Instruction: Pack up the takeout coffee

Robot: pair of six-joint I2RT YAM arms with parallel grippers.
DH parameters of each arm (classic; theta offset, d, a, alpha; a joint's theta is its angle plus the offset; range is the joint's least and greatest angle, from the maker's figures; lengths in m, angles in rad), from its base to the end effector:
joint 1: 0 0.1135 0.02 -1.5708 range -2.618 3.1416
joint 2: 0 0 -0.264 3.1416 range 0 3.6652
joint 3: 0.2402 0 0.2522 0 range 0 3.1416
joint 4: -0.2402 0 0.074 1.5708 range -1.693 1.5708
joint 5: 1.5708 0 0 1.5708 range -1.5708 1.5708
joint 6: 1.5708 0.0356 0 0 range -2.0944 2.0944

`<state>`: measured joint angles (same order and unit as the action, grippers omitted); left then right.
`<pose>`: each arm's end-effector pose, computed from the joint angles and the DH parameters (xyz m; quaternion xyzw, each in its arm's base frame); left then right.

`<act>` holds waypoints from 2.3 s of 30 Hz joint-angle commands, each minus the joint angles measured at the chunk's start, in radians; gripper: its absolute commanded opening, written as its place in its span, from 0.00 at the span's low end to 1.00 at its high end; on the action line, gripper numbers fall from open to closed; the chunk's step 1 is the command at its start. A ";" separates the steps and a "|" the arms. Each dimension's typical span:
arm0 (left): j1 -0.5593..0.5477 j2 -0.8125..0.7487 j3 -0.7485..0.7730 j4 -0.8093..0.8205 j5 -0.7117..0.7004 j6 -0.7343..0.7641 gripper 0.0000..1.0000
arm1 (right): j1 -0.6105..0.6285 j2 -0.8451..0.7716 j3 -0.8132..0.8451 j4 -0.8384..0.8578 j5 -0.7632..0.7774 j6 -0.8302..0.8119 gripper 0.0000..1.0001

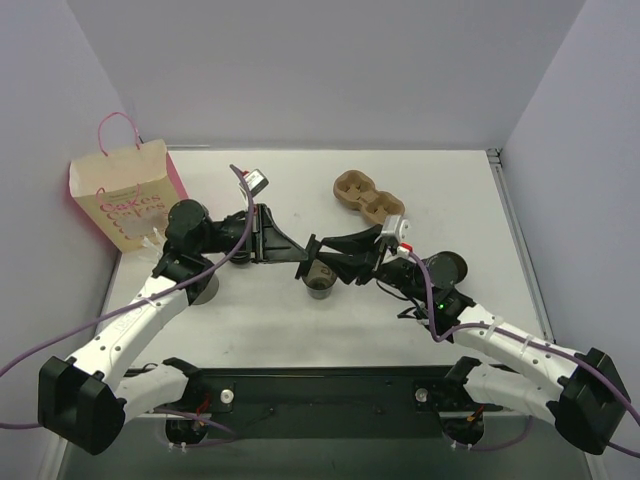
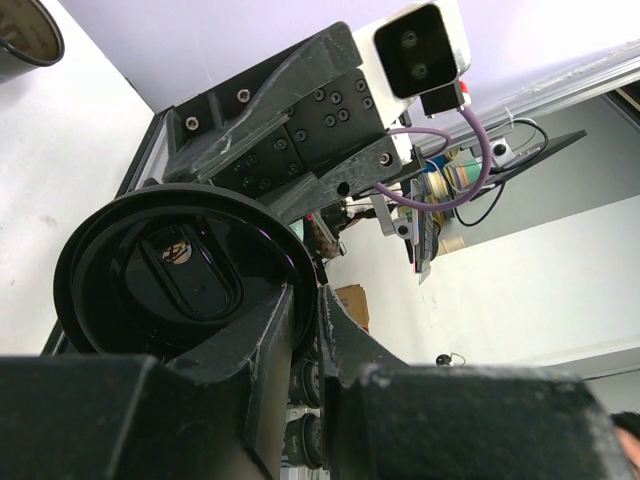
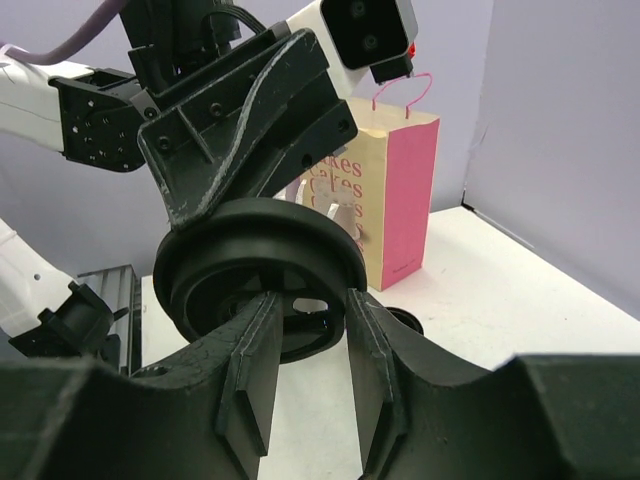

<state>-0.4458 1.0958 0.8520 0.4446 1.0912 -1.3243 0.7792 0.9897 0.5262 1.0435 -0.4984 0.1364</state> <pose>0.2030 -0.1320 0.3654 0.1337 0.6604 -0.7202 0.1651 0.1368 0.1590 0.3360 -0.3514 0.3686 0.4820 0.7130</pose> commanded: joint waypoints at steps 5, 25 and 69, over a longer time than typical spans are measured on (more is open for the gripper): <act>-0.005 -0.033 -0.002 0.068 0.013 -0.013 0.23 | -0.001 0.026 0.070 0.105 -0.063 -0.014 0.28; -0.005 -0.028 -0.045 0.157 0.016 -0.079 0.24 | -0.001 0.037 0.055 0.179 -0.086 0.006 0.00; 0.151 -0.462 0.012 -0.724 -1.304 1.097 0.97 | 0.072 0.875 1.336 -2.134 0.561 0.120 0.00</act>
<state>-0.2985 0.6643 0.8623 -0.3370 -0.1375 -0.2485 0.8341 1.8137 1.7882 -0.9497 -0.0013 0.2428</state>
